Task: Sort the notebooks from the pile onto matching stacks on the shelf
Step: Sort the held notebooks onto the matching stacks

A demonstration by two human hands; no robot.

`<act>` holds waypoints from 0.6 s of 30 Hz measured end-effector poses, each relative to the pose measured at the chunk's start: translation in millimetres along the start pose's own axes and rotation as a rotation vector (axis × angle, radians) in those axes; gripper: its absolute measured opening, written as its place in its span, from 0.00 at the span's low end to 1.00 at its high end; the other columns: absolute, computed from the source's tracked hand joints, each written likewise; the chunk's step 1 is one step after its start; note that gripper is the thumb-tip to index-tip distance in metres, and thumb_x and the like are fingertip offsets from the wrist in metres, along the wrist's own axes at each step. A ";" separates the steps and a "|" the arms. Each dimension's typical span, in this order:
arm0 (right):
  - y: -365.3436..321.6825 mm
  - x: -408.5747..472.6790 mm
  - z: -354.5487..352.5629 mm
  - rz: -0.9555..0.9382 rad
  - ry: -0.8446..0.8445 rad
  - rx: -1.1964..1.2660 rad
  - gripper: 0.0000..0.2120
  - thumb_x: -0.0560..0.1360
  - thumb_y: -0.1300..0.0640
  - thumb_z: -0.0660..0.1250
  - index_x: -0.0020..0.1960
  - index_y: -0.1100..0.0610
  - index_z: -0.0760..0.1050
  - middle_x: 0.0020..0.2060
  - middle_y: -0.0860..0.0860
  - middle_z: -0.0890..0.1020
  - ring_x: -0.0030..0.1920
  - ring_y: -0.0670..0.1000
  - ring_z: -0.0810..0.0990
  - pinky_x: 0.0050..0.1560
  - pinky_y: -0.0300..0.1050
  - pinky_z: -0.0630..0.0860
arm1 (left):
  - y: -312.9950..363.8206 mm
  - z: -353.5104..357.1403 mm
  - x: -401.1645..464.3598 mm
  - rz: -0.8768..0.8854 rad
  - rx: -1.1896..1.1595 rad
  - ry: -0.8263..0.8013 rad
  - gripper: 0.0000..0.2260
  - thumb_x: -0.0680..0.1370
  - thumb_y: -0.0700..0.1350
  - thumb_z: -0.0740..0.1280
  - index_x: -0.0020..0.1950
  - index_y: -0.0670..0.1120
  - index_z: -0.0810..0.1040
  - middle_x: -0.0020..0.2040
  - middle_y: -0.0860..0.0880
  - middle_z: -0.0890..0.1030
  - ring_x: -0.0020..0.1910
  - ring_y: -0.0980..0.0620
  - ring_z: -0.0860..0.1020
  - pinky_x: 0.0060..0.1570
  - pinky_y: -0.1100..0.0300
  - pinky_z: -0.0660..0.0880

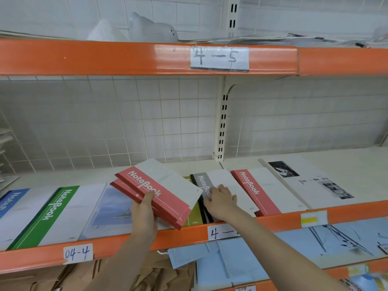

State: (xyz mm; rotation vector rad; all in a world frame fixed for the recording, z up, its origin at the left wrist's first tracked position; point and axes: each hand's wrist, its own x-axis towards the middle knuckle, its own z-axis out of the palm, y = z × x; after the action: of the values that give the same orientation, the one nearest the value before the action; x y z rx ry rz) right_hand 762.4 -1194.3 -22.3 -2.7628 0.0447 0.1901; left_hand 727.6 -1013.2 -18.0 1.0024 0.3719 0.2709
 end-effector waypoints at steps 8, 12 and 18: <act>6.0 -18.1 -20.2 -0.140 0.008 -0.374 0.23 0.79 0.43 0.53 0.70 0.53 0.64 0.65 0.57 0.68 0.67 0.58 0.65 0.62 0.57 0.64 | 0.5 -0.5 -1.3 -0.002 0.017 -0.006 0.13 0.80 0.41 0.63 0.65 0.46 0.70 0.50 0.51 0.79 0.49 0.51 0.78 0.56 0.52 0.71; 20.0 -15.6 -13.2 -0.129 -0.064 -0.301 0.30 0.78 0.35 0.48 0.76 0.46 0.51 0.74 0.55 0.55 0.74 0.58 0.53 0.69 0.65 0.55 | 0.7 -1.3 -2.7 -0.002 0.020 -0.009 0.13 0.80 0.41 0.63 0.64 0.46 0.70 0.51 0.51 0.79 0.49 0.53 0.77 0.56 0.52 0.71; 17.8 -17.3 -11.6 -0.114 -0.108 -0.300 0.32 0.78 0.35 0.48 0.77 0.47 0.46 0.76 0.53 0.49 0.76 0.58 0.47 0.71 0.67 0.50 | 1.4 -0.7 -3.6 -0.006 0.033 -0.003 0.13 0.80 0.41 0.63 0.64 0.46 0.70 0.52 0.50 0.79 0.53 0.48 0.77 0.57 0.51 0.71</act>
State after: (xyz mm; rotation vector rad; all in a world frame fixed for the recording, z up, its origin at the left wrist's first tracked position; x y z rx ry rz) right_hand 745.7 -1215.0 -15.6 -3.0354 -0.1839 0.3407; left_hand 724.0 -1013.4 -16.5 1.0338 0.3777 0.2588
